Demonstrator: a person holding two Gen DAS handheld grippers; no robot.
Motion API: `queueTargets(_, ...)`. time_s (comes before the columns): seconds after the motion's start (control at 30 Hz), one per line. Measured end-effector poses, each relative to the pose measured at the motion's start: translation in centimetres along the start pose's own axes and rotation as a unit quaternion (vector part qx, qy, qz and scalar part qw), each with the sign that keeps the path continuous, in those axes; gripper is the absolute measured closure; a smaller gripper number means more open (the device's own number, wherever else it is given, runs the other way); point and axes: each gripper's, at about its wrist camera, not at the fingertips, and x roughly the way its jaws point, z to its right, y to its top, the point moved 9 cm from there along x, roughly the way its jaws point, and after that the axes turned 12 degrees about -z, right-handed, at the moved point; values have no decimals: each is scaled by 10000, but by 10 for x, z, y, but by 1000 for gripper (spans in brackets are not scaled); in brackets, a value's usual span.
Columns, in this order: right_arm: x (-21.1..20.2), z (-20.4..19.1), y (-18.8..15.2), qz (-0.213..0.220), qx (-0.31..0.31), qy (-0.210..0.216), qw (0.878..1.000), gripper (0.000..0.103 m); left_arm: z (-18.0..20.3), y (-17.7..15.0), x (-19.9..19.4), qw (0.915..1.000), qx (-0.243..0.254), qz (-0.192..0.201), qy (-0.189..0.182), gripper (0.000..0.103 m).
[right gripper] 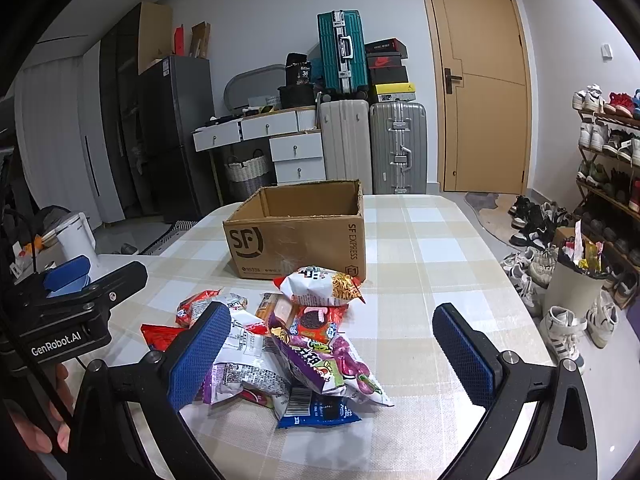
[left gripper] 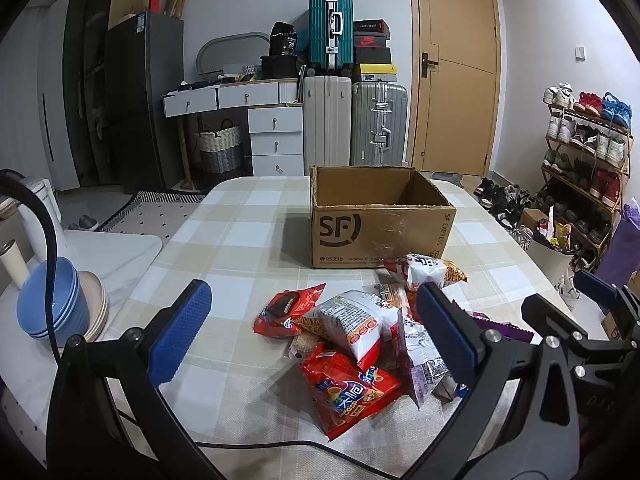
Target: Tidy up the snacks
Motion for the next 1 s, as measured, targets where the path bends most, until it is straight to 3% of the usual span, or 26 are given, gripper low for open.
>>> queueTargets(1.0, -1, -10, 0, 57, -191, 167, 9997, 0, -18, 0, 4, 9998, -183, -110, 27, 1)
